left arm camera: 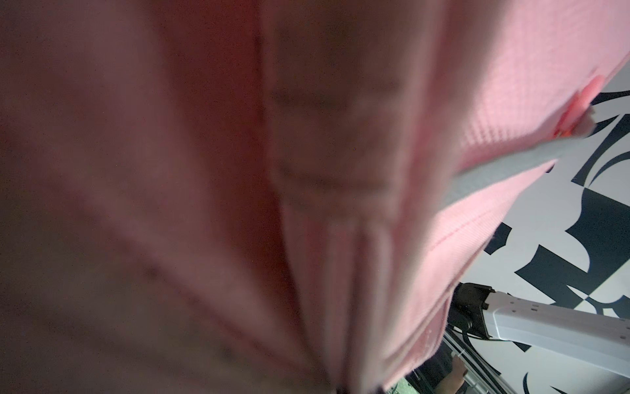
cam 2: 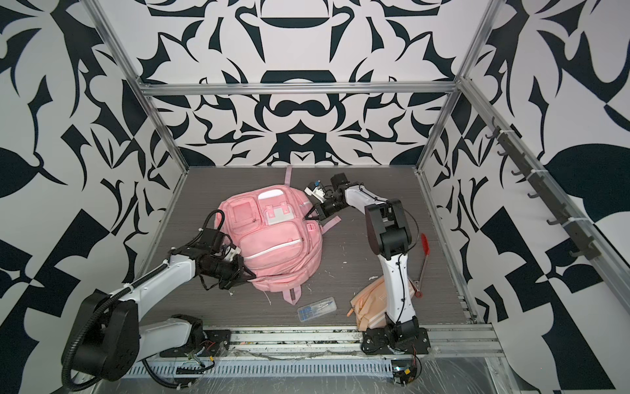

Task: Pack books, pencil case, and school supplies into a backpack
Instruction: Unzip the student bag at the center of the table.

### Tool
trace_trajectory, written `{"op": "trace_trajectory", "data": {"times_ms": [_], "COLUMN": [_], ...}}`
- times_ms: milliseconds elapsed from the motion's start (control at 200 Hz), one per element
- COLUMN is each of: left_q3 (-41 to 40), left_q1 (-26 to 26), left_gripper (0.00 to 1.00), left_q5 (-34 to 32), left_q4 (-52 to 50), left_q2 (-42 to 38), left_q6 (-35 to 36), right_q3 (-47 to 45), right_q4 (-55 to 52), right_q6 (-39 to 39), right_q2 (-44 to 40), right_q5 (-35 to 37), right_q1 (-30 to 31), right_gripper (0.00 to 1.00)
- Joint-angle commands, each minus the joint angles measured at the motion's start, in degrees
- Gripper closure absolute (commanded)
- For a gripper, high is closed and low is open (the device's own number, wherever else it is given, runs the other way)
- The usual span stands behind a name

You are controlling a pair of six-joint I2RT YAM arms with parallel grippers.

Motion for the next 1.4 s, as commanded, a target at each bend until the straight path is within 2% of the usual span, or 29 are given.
{"op": "trace_trajectory", "data": {"times_ms": [0, 175, 285, 485, 685, 825, 1010, 1145, 1270, 1395], "left_q3": [2.06, 4.46, 4.80, 3.69, 2.37, 2.83, 3.22, 1.36, -1.70, -3.44], "left_q1": [-0.51, -0.51, -0.51, -0.51, 0.58, 0.01, -6.58, -13.48, -16.55, -16.83], "left_gripper": [1.00, 1.00, 1.00, 1.00, 1.00, 1.00, 1.00, 1.00, 1.00, 1.00], "left_q5": [2.76, 3.54, 4.97, 5.80, 6.37, 6.54, 6.13, 5.05, 5.05, 5.64], "left_q4": [-0.08, 7.41, 11.66, 18.60, 26.10, 27.27, 30.62, 40.07, 53.37, 57.31], "left_q2": [0.47, 2.31, 7.28, 10.98, 12.50, 14.06, 15.43, 16.98, 16.37, 13.10], "left_q6": [-2.70, -9.00, -11.33, -15.02, -18.90, -18.42, -18.95, -23.67, -29.65, -30.41], "right_q3": [-3.72, -13.95, -18.27, -26.99, -33.80, -35.49, -36.56, -35.77, -35.36, -37.99], "right_q4": [3.22, 7.61, 6.85, 4.71, 2.04, 1.60, 6.42, 9.23, 9.46, 11.70], "right_q6": [-0.10, -0.81, -3.21, -7.15, -6.71, -2.87, 7.62, 12.15, 13.03, 14.63], "right_q2": [-5.93, -15.85, -21.57, -30.39, -36.34, -41.11, -42.02, -38.66, -37.74, -40.17], "right_q5": [9.49, 19.32, 24.88, 36.48, 40.35, 39.54, 37.70, 37.26, 39.24, 44.57], "right_q1": [-0.65, -0.65, -0.09, 5.24, 8.66, 12.68, 22.67, 27.93, 29.01, 27.58], "right_gripper": [1.00, 1.00, 1.00, 1.00, 1.00, 1.00, 1.00, 1.00, 1.00, 1.00]}}
